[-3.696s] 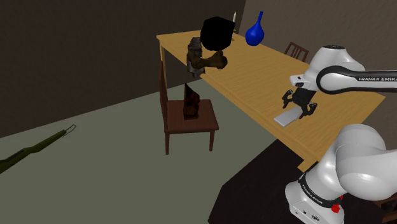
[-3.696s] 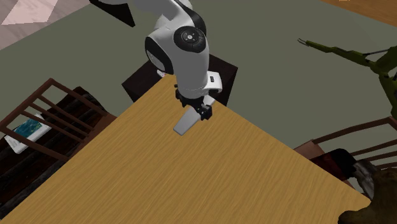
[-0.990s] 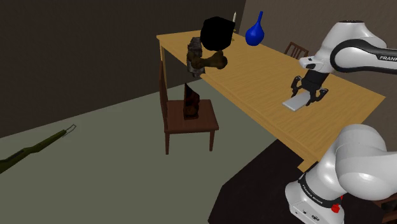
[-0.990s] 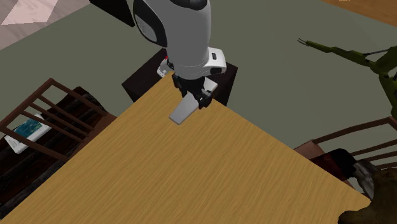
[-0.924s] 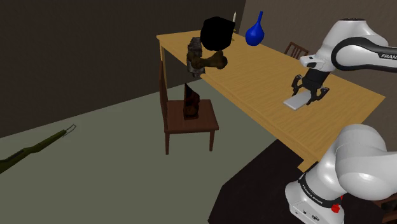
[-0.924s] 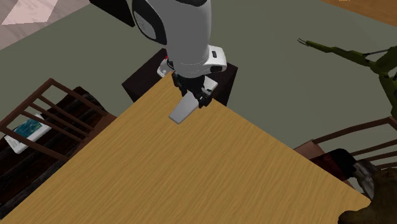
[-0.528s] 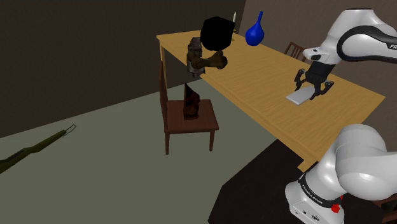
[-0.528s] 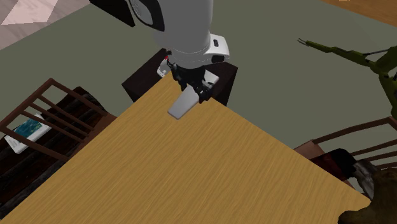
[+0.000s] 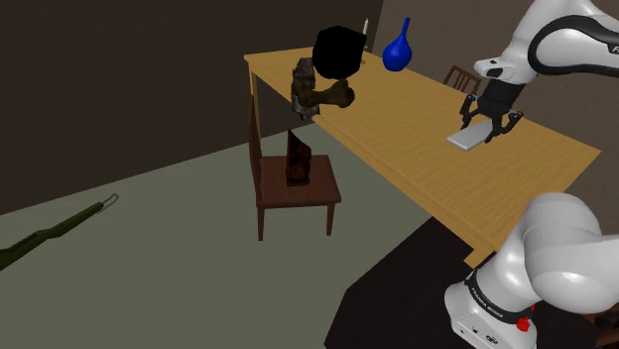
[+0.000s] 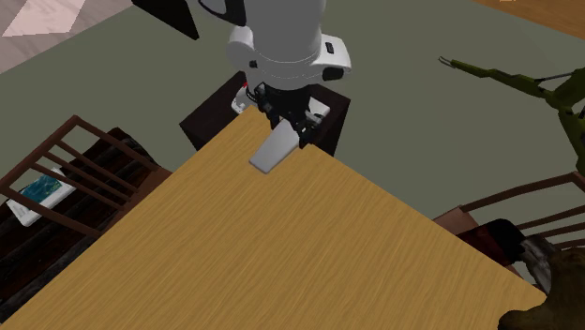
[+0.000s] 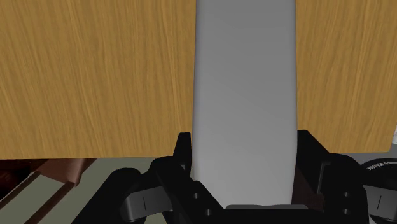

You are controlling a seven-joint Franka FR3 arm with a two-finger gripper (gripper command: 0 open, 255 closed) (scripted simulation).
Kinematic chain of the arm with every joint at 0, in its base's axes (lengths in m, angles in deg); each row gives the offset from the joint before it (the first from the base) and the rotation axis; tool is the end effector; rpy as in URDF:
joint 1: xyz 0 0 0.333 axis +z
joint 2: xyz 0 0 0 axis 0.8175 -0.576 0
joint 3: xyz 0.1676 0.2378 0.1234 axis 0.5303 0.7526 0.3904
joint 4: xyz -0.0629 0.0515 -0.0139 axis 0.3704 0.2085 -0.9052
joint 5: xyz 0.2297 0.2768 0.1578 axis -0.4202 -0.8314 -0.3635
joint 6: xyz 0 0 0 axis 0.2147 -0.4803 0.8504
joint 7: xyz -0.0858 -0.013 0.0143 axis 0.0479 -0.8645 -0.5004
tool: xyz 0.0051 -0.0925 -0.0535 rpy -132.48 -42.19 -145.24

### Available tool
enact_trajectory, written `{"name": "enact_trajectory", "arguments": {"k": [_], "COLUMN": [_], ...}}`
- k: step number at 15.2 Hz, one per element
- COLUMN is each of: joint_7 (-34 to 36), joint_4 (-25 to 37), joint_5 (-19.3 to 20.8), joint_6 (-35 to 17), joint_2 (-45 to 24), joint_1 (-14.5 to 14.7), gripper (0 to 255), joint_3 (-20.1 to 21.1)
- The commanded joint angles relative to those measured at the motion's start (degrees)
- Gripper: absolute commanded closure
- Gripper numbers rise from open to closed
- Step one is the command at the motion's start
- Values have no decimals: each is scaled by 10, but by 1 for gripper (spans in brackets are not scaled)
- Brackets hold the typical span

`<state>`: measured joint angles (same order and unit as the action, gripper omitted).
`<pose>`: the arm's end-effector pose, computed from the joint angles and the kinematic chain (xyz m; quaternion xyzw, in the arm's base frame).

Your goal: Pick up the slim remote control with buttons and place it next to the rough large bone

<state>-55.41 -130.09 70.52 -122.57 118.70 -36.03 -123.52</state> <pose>0.2812 -0.2407 0.5044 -0.7290 -0.6845 -0.0003 0.0059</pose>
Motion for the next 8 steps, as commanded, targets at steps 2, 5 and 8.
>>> {"name": "enact_trajectory", "arguments": {"k": [2, 5, 8], "joint_7": [2, -3, -17], "joint_4": [40, 91, 146], "joint_5": [-12, -32, -61], "joint_6": [-29, -56, -79], "joint_2": [-59, -126, -195], "joint_1": [46, 100, 160], "gripper": [255, 255, 255], "joint_3": [-30, -71, -122]}}
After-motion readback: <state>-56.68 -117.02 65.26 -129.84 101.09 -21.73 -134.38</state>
